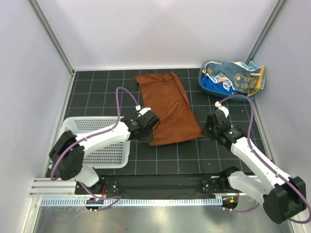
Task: Fold and stack the towels
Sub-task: Flatten out the crumpled towel
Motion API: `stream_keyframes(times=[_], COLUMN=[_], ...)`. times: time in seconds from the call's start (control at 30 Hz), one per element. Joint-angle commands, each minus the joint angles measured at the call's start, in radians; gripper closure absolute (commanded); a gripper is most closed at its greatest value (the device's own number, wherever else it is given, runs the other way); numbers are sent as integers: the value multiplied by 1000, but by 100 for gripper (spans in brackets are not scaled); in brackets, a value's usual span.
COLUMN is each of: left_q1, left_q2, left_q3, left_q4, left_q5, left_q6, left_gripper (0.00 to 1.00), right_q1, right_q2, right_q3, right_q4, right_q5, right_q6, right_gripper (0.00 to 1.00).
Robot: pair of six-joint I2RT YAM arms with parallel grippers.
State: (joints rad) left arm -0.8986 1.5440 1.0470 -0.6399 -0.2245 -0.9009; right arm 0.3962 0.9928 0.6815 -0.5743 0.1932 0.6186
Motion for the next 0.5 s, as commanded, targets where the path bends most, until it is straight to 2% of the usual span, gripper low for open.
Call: stream_keyframes(times=[0.0,0.3,0.47], left_q1=[-6,-19,-29], left_q2=[-67,-127,-131], left_q3=[-25,-120,-168], left_q4=[-89,-121,-138], left_q5=[27,111,143], left_q6=[25,34,31], left_gripper=[100,100,100], right_q1=[-3,23,99], right_q2=[-74,-276,-315], right_q3=[-20,-77,-99], right_q4=[-105,-220,-256], right_q5=[-31,-90,-107], right_q6=[79,188,257], right_gripper=[99,99,99])
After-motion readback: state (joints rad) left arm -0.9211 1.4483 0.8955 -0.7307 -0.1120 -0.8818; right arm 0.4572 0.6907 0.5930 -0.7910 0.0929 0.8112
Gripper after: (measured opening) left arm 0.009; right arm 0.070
